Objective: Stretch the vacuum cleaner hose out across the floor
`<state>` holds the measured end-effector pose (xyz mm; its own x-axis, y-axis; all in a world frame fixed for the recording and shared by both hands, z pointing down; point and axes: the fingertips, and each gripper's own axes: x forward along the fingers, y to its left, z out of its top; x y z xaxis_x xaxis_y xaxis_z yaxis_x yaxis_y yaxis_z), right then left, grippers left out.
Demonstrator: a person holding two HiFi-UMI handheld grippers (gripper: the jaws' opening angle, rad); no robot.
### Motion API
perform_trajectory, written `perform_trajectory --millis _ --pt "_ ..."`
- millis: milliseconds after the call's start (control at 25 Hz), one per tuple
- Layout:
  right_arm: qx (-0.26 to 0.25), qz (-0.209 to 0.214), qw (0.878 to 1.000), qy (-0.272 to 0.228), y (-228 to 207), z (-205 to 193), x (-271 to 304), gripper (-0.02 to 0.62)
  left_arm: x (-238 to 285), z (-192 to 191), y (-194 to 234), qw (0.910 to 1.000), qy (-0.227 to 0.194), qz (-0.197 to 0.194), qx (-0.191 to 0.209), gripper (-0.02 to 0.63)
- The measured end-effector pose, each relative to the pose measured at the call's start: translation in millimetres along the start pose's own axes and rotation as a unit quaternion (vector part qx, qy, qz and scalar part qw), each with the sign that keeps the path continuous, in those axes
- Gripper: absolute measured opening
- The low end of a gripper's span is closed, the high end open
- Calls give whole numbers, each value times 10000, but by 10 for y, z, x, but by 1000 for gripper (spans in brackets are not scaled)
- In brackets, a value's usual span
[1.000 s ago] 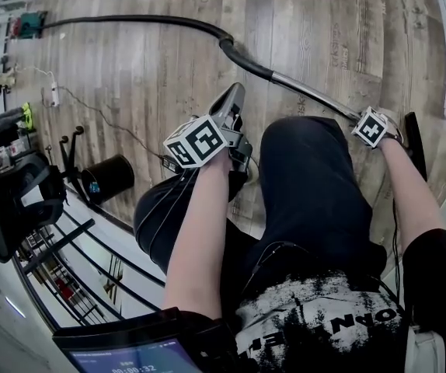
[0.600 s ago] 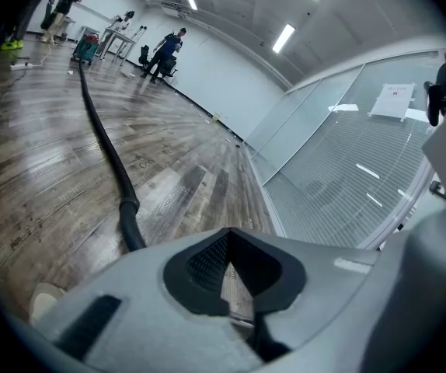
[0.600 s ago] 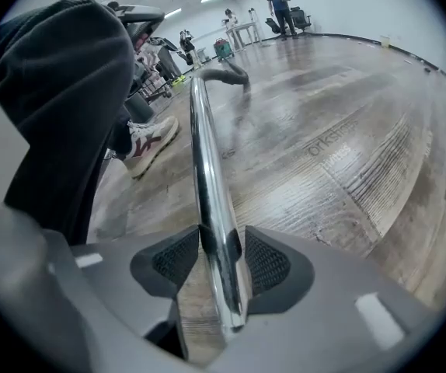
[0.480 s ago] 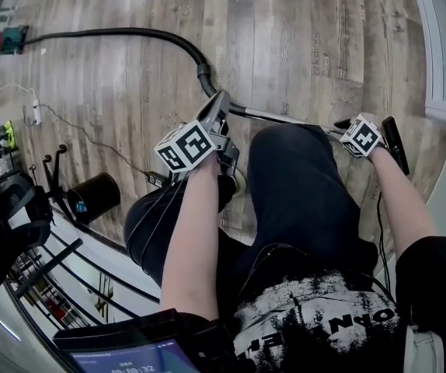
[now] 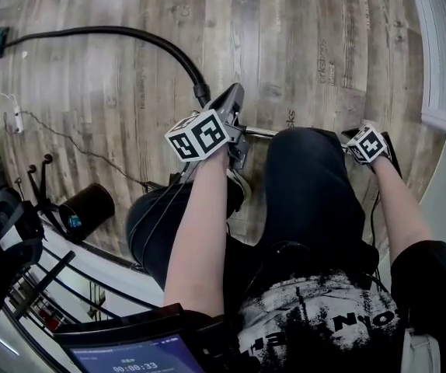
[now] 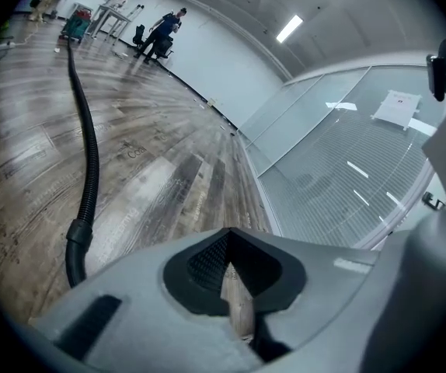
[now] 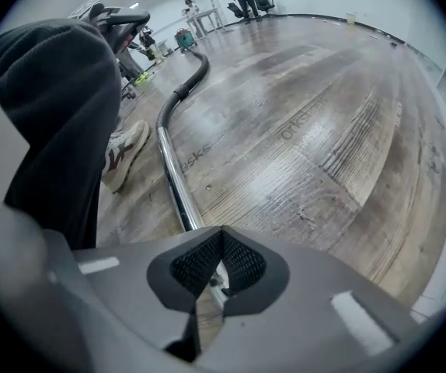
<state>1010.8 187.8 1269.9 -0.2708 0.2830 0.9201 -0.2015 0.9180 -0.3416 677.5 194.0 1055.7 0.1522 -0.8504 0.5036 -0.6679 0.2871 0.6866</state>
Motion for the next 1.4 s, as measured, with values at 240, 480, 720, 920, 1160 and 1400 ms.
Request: perform_trajectory --millis 240,480,720,920,1160,1400 --pt "446 -170 9981 -378 382 709 -937 6 -343 403 -354 9986 496 -174 69 0" --pt "473 271 9963 -658 1322 1424 -2394 6 -1469 1230 -1301 9989 335 -331 11 0" --pt "116 374 9945 -972 2071 2474 -3815 6 -2577 2148 -1972 9962 472 -111 721 0" --pt "-198 199 9861 -1637 2482 3331 -4962 6 -3111 2987 -2678 9922 234 -416 1151 0" --pt "-547 -5 9461 -3193 3124 4518 -6213 6 -3705 3913 -3276 9706 -243 -950 2197 0" --pt "-994 -43 8783 -4676 3718 5177 -7261 6 -4087 4640 -3933 9306 -887 -1524 3208 0"
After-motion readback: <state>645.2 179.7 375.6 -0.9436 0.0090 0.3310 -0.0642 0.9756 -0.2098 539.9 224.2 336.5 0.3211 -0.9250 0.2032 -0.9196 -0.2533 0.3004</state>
